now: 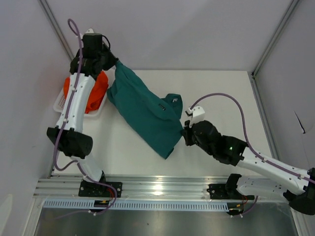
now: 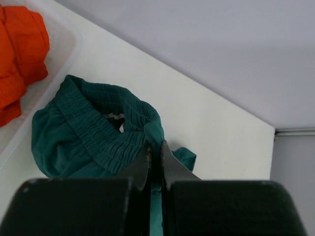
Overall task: Fold and stack the shorts
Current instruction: Flatten the shorts out
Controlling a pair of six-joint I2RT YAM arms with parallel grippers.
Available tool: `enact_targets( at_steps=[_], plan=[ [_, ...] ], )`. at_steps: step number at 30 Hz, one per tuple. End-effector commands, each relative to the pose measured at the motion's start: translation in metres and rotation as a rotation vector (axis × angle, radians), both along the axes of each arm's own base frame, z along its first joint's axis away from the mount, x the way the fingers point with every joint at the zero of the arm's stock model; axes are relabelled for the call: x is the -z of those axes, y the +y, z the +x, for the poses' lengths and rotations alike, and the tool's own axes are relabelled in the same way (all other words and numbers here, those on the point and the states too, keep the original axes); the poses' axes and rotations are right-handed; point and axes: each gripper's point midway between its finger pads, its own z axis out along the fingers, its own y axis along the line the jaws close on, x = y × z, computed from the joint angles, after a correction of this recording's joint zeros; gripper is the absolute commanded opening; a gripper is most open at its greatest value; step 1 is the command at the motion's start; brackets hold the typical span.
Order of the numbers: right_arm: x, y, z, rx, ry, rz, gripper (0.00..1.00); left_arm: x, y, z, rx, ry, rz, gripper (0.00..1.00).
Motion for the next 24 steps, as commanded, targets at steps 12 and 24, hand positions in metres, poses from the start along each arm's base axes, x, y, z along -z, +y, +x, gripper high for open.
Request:
enact_targets(
  at_steps=[12, 24],
  plan=[
    [-0.127, -0.062, 0.079, 0.021, -0.298, 0.1, 0.0, -0.17, 0.066, -0.106, -0.186, -0.404, -0.107, 0.0],
    [-0.214, -0.081, 0.03, -0.071, -0.56, 0.259, 0.0, -0.23, 0.069, -0.171, -0.175, -0.602, -0.202, 0.0]
  ],
)
